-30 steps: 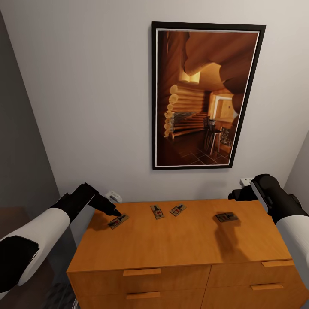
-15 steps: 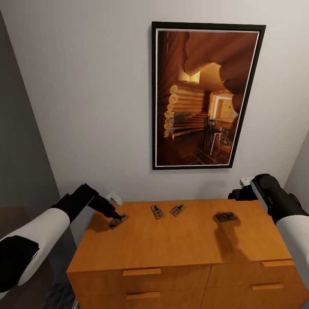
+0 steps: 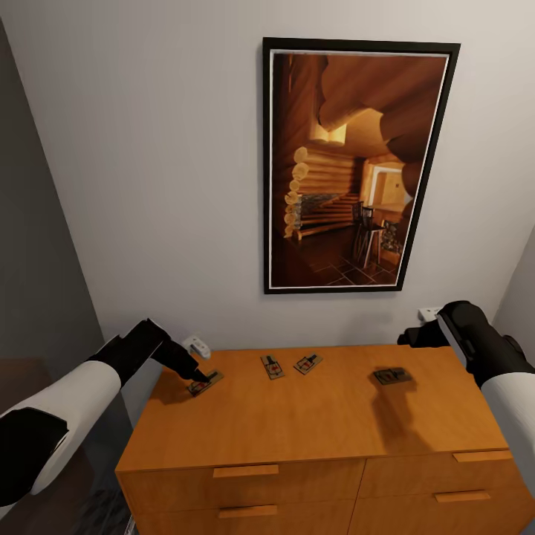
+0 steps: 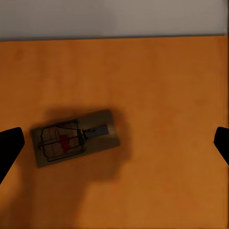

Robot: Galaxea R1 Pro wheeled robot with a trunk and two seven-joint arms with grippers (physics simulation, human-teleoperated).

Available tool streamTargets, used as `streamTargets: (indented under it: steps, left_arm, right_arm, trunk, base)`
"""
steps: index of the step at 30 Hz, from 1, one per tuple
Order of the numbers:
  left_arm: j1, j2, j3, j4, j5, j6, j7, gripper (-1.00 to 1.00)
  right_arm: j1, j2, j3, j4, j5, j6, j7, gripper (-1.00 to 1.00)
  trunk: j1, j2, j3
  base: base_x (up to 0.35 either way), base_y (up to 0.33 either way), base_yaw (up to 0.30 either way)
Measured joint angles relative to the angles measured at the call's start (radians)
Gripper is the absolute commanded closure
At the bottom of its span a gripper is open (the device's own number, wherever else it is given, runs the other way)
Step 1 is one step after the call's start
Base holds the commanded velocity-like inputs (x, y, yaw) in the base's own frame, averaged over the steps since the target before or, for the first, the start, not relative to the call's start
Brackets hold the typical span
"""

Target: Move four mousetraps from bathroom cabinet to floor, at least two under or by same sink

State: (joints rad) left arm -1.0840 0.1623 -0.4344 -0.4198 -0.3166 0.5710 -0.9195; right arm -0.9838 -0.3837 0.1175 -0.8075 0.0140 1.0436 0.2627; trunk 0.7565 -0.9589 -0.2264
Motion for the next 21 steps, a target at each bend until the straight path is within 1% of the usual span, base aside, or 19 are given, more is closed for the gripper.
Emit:
streamTargets:
  steps: [7,21]
  left_arm:
    - [0.0,0.0,0.001,0.0,-0.001,-0.001,-0.001,-1.0]
    - [0.0,0.0,0.001,0.001,0.0,0.002,0.007,-1.0]
  right_arm:
    - [0.0,-0.009,0.0,0.0,0.0,0.0,0.0,-1.0]
    - [0.0,-0.011,0.0,0.0,0.0,0.0,0.0,-1.0]
  trunk:
    - [0.0,0.0,0.0]
    - [0.0,0.0,0.0]
  base:
    - [-0.034,0.0,0.0]
    - [-0.013,0.0,0.0]
